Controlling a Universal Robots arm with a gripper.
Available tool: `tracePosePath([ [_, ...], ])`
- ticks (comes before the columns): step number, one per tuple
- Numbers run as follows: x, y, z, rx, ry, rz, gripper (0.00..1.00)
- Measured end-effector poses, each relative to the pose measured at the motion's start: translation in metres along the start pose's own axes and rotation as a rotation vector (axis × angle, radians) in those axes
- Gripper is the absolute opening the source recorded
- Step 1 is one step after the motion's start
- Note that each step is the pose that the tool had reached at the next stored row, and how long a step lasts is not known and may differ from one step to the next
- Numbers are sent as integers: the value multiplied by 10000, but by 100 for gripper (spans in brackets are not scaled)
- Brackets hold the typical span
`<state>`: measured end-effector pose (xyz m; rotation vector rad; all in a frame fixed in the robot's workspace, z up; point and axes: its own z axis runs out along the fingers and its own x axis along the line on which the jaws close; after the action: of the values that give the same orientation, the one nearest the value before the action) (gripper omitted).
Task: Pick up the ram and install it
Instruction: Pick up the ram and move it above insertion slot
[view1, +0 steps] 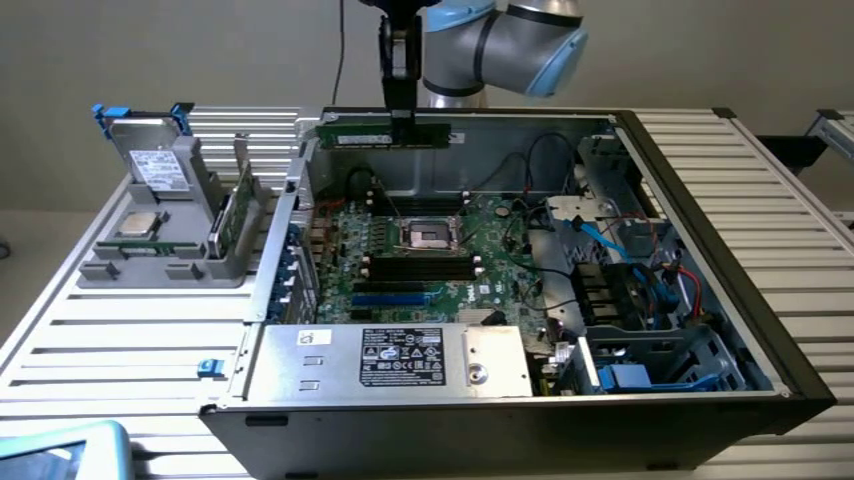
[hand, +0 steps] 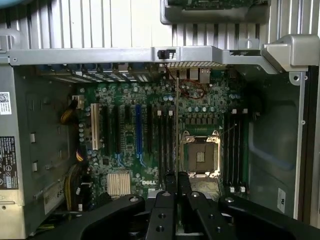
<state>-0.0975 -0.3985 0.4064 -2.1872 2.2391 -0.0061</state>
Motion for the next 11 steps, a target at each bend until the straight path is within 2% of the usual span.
tracePosePath([
  [7,-61,-190,130,0,-22,2,13],
  [11,-77,-229,204,0,-64,5,13],
])
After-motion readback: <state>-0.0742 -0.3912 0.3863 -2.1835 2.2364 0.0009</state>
